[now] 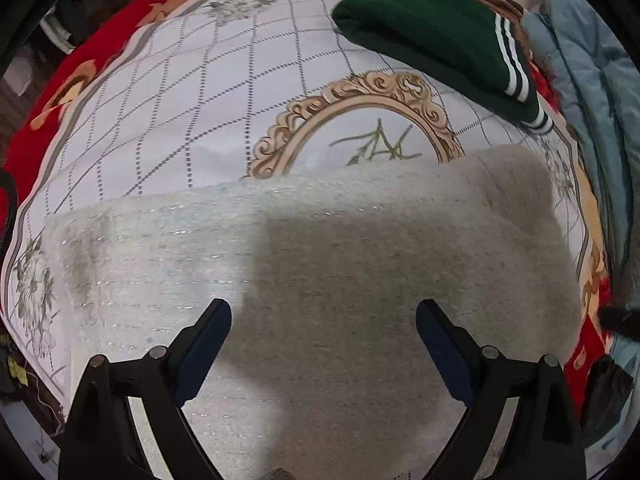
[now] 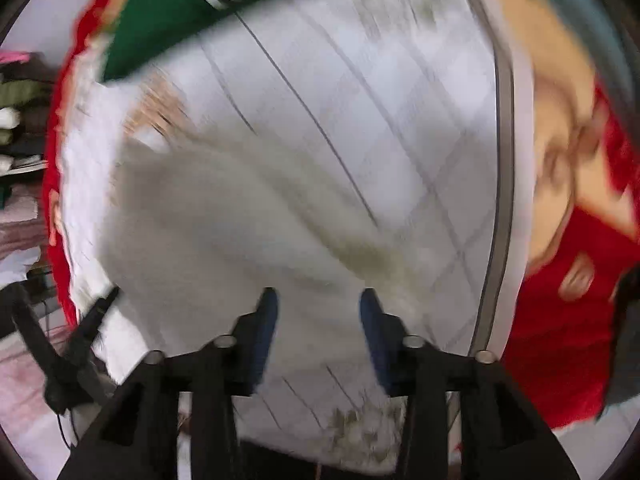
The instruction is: Fold large clothes
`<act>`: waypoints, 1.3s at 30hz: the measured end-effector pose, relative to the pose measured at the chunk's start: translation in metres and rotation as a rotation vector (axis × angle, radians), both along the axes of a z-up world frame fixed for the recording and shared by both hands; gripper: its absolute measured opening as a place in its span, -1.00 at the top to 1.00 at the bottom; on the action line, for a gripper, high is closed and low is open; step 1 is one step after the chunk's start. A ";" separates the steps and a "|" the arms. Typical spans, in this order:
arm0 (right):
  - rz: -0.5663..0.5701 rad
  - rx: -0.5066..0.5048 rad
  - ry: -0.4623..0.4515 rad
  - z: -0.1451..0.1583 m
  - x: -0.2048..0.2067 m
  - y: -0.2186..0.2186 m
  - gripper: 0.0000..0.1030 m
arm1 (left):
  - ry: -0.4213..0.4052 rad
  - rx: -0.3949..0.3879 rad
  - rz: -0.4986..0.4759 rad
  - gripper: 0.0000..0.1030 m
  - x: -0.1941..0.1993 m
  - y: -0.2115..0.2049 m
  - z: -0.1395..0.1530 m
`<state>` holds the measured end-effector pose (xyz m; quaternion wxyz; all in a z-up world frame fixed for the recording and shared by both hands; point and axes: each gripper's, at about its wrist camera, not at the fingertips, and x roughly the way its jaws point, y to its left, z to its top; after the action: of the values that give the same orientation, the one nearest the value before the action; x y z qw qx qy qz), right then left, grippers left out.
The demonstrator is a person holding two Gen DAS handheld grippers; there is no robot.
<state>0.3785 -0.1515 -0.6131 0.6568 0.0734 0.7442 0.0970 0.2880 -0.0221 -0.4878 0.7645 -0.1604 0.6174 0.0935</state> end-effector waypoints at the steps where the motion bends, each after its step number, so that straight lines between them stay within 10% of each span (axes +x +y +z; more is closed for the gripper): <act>1: 0.027 0.013 -0.051 0.014 0.005 0.015 0.08 | 0.005 0.002 0.011 -0.83 0.001 0.002 -0.002; 7: 0.279 0.230 0.075 -0.005 0.006 0.122 0.18 | 0.069 -0.042 0.079 -0.87 0.010 0.018 -0.036; 11: 0.398 0.123 0.208 -0.080 -0.011 0.182 0.64 | 0.102 -0.027 0.155 -0.78 -0.003 0.036 -0.036; 15: 0.389 0.046 0.213 -0.118 -0.010 0.198 0.68 | 0.079 -0.100 0.317 -0.79 -0.053 0.072 -0.023; 25: 0.346 0.126 0.207 -0.081 -0.001 0.151 0.60 | 0.038 -0.281 0.815 -0.79 -0.222 0.104 -0.002; 29: 0.275 0.237 0.179 -0.059 0.007 0.117 -0.05 | 0.040 -0.467 0.907 -0.79 -0.232 0.097 -0.046; 33: 0.231 0.250 0.181 -0.059 0.010 0.081 -0.06 | -0.058 -0.371 1.005 -0.76 -0.225 0.116 -0.061; 35: 0.211 0.258 0.205 -0.065 0.008 0.086 -0.06 | -0.100 -0.267 1.040 -0.52 -0.218 0.124 -0.057; 37: 0.219 0.268 0.209 -0.075 0.002 0.093 -0.06 | -0.136 -0.164 1.037 0.43 -0.207 0.130 -0.051; 39: 0.239 0.268 0.211 -0.084 0.001 0.094 -0.06 | -0.184 -0.106 0.964 0.60 -0.192 0.135 -0.042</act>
<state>0.3796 -0.0571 -0.6968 0.5433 0.0811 0.7927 0.2641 0.0963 0.1134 -0.5300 0.6766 -0.4738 0.4066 0.3904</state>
